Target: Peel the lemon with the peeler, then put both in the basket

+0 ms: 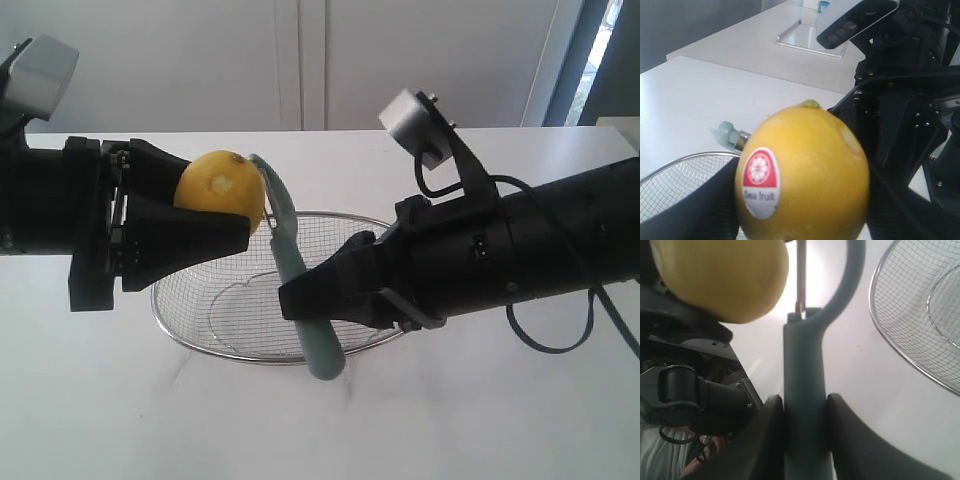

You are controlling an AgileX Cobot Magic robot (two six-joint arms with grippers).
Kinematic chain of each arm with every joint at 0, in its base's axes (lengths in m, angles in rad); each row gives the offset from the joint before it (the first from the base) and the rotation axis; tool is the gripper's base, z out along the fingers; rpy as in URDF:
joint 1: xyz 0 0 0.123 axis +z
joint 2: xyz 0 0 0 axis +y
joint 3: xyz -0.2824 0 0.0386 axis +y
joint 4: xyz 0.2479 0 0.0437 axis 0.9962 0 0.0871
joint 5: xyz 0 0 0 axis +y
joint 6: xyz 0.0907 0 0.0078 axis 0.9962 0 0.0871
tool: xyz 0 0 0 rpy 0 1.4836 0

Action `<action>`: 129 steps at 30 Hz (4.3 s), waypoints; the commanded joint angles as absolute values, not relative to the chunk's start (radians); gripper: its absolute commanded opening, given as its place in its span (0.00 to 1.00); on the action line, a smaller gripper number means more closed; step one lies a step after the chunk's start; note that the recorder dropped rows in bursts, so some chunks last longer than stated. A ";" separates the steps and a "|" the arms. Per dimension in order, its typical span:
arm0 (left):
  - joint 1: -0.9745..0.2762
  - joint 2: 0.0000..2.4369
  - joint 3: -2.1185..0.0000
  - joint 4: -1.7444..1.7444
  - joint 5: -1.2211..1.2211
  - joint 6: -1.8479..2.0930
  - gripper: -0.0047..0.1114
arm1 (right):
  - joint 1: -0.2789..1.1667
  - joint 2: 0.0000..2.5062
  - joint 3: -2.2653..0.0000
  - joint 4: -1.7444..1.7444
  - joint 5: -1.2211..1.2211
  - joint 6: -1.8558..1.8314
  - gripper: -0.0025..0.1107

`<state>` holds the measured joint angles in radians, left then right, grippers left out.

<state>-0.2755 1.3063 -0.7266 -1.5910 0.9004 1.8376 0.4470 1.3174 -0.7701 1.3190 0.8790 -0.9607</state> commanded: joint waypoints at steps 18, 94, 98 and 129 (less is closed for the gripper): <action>-0.281 1.306 -0.722 -1.615 0.908 1.840 0.04 | 0.449 1.227 -0.766 1.386 0.808 -0.955 0.02; -0.281 1.306 -0.722 -1.615 0.911 1.840 0.04 | 0.489 1.167 -0.772 1.311 0.764 -0.847 0.02; -0.281 1.306 -0.722 -1.615 0.911 1.840 0.04 | 0.489 1.160 -0.770 1.299 0.749 -0.832 0.02; -0.281 1.306 -0.722 -1.615 0.911 1.840 0.04 | 0.489 1.304 -0.767 1.265 0.894 -0.834 0.02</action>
<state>-0.2761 1.3063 -0.7266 -1.5910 0.8923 1.8376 0.4887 1.3052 -0.7701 1.2456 0.8895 -0.8157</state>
